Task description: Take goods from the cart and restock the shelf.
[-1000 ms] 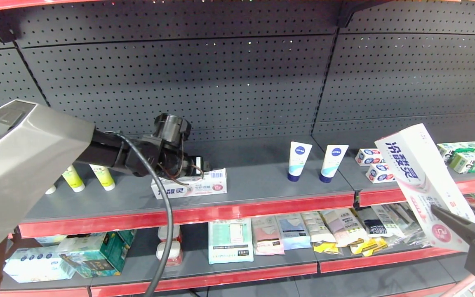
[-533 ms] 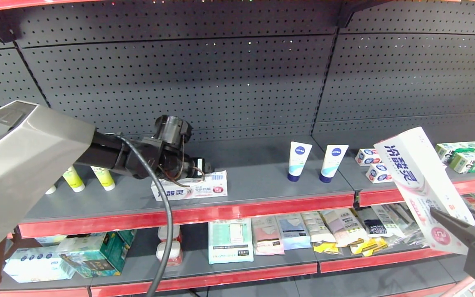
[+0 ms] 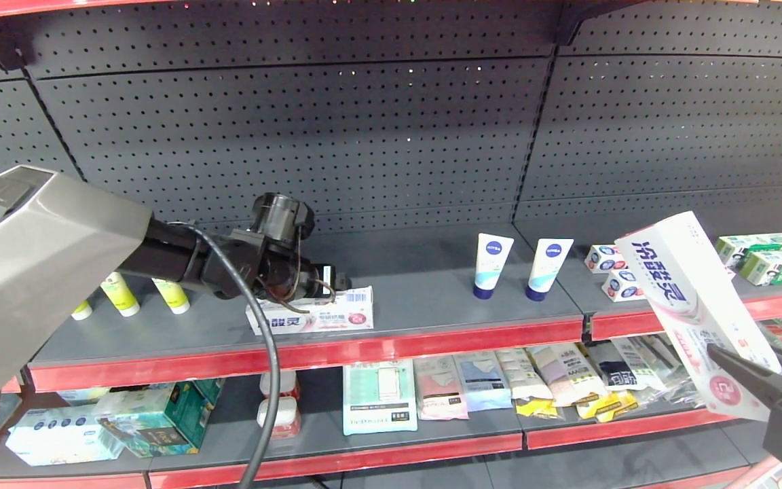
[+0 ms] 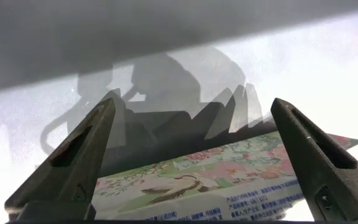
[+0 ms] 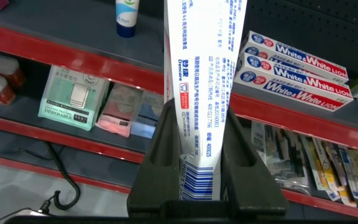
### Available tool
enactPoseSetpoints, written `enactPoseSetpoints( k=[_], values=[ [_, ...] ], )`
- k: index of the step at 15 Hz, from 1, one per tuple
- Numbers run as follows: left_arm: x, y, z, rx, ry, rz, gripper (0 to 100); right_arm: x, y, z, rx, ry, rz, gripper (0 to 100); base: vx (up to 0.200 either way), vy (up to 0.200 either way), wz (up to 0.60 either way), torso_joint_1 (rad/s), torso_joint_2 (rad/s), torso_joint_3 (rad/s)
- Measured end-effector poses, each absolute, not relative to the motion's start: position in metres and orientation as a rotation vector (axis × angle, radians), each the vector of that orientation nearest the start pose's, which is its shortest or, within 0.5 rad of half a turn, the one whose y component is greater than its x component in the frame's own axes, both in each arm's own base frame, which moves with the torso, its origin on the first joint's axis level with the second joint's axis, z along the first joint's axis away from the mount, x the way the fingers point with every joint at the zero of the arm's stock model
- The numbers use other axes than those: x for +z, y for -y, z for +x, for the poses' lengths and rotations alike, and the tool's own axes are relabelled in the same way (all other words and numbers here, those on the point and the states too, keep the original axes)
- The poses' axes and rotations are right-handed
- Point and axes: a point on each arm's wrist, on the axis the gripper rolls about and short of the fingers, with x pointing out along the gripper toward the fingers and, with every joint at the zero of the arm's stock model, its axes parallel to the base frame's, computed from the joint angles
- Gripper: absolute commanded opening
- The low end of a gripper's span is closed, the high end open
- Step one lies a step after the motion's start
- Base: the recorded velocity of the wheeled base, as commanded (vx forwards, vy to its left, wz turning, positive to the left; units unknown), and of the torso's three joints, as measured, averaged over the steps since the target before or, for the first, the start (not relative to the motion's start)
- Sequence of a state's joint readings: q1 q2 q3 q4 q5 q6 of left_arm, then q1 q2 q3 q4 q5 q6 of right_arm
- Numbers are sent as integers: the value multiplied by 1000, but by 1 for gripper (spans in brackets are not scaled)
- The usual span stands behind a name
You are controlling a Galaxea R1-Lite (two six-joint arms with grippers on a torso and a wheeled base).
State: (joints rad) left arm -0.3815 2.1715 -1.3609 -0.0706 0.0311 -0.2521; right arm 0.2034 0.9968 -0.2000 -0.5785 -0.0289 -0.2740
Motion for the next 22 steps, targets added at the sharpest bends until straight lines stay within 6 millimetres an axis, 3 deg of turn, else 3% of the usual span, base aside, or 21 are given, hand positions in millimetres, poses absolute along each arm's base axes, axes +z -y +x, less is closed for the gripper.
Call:
enactPoseSetpoints(
  k=[13, 22],
  values=[
    [95, 147, 370, -238, -819, -68, 100, 157, -22, 111, 203, -193, -296, 0, 0, 0, 0, 0, 0, 0],
    [100, 141, 377, -233, -701, -93, 100, 155, -22, 110, 204, -201, -297, 0, 0, 0, 0, 0, 0, 0]
  ],
)
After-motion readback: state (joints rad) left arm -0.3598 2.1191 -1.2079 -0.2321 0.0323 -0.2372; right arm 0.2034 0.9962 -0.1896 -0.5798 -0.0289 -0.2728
